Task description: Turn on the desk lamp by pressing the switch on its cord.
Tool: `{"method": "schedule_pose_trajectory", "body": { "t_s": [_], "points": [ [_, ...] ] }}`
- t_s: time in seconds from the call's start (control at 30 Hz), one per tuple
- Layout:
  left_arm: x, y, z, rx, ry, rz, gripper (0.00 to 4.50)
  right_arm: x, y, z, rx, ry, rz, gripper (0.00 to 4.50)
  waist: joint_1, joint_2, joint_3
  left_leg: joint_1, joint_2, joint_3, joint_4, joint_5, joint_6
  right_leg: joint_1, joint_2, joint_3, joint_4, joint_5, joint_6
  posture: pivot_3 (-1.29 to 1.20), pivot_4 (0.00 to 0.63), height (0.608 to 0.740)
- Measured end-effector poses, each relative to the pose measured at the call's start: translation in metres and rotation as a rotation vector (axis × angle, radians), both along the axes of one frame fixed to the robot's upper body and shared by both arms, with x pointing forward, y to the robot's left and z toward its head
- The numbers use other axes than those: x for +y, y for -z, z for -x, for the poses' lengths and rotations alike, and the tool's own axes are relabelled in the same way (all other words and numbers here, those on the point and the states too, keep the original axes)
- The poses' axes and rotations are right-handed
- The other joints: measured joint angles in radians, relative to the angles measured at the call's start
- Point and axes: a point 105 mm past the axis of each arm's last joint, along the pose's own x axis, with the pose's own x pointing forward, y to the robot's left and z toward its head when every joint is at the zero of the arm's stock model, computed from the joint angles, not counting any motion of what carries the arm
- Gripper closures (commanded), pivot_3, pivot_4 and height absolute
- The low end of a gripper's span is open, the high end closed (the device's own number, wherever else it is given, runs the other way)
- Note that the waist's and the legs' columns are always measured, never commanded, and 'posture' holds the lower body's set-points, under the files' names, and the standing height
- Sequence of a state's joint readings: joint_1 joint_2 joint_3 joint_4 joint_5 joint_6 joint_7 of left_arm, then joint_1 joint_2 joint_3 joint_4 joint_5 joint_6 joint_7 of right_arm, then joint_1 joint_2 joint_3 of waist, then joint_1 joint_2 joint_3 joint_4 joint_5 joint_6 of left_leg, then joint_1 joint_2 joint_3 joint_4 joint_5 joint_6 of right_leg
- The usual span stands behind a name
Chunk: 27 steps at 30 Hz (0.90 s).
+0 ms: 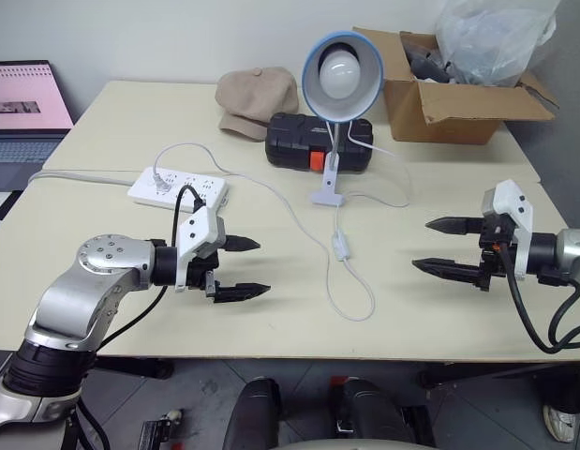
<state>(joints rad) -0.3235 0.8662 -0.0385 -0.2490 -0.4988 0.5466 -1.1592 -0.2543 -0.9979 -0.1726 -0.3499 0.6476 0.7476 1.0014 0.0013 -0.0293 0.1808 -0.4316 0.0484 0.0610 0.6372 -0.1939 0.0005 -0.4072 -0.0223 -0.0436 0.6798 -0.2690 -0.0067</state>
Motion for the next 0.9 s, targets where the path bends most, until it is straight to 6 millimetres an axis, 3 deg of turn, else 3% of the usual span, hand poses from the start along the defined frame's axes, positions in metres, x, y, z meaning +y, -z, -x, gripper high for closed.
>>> {"method": "schedule_pose_trajectory", "body": {
  "t_s": [0.63,0.9],
  "points": [
    [-0.0005,-0.0022,-0.0031,-0.029,-0.014,0.002,0.00,-0.0022,0.0039,0.0002,0.024,0.012,0.021,0.04,0.000,0.000,0.000,0.000,0.000,0.000,0.000,0.000,0.000,0.000,0.000,0.000,0.000,0.000,0.000,0.00,0.150,0.740],
    [-0.0040,-0.0021,-0.0051,-0.041,-0.022,0.021,0.00,-0.0044,0.0034,-0.0083,0.071,0.101,0.025,0.04,-0.001,0.000,0.000,0.000,0.000,0.000,0.000,0.000,0.000,0.000,0.000,0.000,0.000,0.000,0.000,0.00,0.150,0.740]
  ]
}}
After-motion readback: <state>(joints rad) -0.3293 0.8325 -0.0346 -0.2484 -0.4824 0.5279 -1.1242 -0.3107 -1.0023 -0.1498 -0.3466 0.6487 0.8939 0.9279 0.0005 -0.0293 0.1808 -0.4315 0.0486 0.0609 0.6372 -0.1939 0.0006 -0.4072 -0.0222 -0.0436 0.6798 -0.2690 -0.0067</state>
